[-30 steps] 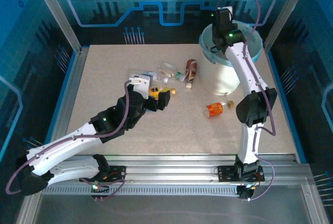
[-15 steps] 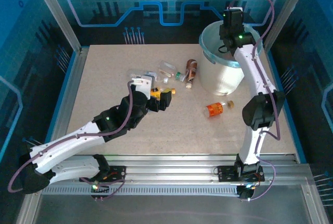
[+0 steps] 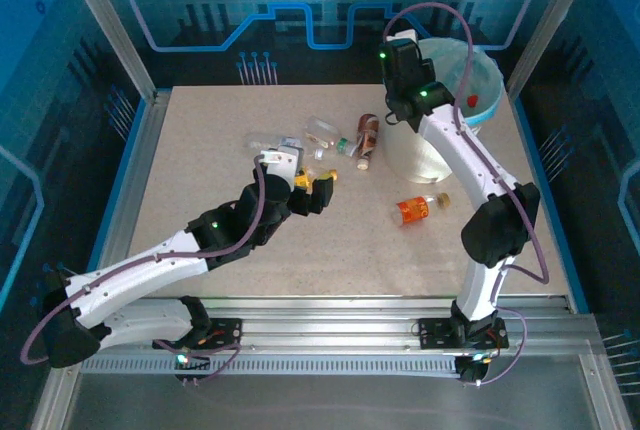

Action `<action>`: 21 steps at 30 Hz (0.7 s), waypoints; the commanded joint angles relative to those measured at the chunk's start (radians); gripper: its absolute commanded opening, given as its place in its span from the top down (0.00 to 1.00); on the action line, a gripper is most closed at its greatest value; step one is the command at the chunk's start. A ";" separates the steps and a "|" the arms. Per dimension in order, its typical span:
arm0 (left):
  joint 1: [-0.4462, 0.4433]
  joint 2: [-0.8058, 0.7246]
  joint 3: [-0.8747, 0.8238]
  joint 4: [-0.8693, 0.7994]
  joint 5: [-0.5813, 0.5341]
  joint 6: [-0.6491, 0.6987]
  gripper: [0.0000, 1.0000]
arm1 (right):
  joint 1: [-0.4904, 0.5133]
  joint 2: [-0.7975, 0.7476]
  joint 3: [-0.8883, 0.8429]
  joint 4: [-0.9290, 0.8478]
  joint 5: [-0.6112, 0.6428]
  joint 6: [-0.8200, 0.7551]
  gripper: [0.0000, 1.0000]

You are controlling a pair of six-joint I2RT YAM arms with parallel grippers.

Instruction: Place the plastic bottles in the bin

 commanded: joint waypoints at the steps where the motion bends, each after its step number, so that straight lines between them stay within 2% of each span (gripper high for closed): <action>1: 0.006 -0.007 0.030 -0.005 0.003 -0.008 0.01 | 0.000 -0.048 -0.011 0.051 0.117 -0.111 0.78; 8: 0.006 -0.004 0.030 -0.008 0.007 -0.010 0.01 | -0.012 -0.122 -0.170 0.218 0.138 -0.196 0.77; 17: 0.006 -0.002 0.026 -0.021 0.005 -0.015 0.01 | -0.098 -0.167 -0.252 0.218 0.088 -0.145 0.77; 21: 0.006 0.002 0.022 -0.022 0.005 -0.024 0.01 | -0.093 -0.228 -0.288 0.263 -0.005 -0.098 0.77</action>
